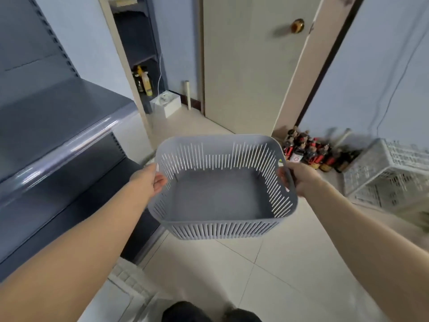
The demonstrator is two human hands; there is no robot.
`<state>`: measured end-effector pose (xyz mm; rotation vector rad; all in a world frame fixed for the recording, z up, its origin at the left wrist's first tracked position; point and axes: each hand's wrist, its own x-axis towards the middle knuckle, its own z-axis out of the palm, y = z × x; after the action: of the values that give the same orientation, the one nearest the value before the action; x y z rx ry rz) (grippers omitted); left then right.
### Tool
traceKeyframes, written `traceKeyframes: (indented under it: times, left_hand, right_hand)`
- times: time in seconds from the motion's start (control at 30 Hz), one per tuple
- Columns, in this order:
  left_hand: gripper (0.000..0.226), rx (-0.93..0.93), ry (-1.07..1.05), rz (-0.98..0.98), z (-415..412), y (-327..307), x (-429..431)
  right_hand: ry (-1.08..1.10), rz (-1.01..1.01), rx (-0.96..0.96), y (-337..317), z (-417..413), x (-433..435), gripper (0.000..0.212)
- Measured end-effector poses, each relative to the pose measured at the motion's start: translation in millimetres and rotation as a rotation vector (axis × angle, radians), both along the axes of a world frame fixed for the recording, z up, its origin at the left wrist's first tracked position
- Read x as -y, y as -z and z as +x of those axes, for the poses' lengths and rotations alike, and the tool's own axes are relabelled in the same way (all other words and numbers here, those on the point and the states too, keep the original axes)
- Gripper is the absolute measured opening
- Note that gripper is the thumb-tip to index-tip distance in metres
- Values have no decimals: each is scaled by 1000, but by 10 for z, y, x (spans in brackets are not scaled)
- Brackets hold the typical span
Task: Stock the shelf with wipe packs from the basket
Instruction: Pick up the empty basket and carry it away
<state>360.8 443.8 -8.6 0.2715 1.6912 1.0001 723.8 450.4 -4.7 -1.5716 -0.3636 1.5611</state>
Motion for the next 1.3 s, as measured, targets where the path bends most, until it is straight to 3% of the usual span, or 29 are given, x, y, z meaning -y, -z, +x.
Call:
traceKeyframes:
  times: [0.43,0.6,1.17,1.3]
  left_hand:
    - [30,26,401,41,1971,-67,-1937]
    - [28,25,525,48,2960,-81,-2356]
    - [21,36,636,47,5886,-40,-3462]
    - [29,67,731,34,6635,-78,-3805]
  right_hand:
    - [484,12,68,-43,1689,-348,26]
    - [661,16,63,-53,2413,-294,33]
    - [803,-48,72,-87,4962,-991,24]
    - [864,-45,80,-129,5565,-1144,25]
